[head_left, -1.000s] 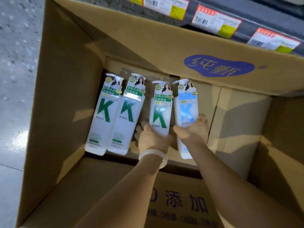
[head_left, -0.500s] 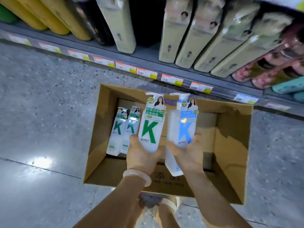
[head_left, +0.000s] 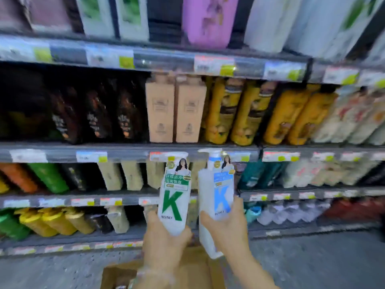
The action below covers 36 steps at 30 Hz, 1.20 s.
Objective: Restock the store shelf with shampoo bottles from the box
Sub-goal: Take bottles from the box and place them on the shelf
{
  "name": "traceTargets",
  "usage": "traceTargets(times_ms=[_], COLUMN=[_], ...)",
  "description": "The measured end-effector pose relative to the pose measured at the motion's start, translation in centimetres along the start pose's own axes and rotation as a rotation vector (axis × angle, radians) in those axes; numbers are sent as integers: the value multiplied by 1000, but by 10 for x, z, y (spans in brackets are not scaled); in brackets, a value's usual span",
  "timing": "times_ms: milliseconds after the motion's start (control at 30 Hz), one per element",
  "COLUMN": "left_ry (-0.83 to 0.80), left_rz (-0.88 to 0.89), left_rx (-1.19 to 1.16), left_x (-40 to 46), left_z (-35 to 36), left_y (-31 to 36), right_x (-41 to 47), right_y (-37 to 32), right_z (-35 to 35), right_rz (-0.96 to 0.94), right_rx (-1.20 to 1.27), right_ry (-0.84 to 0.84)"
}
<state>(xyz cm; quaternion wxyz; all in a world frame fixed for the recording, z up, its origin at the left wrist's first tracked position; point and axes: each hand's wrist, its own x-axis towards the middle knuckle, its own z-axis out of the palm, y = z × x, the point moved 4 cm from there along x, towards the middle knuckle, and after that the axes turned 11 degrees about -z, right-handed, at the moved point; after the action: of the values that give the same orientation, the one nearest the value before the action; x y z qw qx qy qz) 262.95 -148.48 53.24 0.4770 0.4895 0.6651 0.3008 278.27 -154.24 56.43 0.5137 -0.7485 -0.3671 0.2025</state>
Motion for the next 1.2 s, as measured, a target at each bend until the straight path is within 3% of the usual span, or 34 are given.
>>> traceTargets(times_ms=[100,300,400,600,867,1200], left_ry=[-38,-189,-188,-256,-212,-32], left_rz=[171,340,378,429,425,537], left_rx=[-23,-50,-28,-62,-98,-213], left_x=[-36,-106,-138,-193,-236,-206], left_z=[0,20,43,131,265,323], left_y=[74,177,218,273,344,434], right_x=[4,6,12,43,126,249], right_y=[-56,-125,-138,-127,-94,-90], right_z=[-58,-170,-222,-323,-446,-498], right_rz=[-60,-125,-141,-134,-170,-333], right_rx=[26,144,167,173,164,178], right_ry=[128,283,337,393,399,309])
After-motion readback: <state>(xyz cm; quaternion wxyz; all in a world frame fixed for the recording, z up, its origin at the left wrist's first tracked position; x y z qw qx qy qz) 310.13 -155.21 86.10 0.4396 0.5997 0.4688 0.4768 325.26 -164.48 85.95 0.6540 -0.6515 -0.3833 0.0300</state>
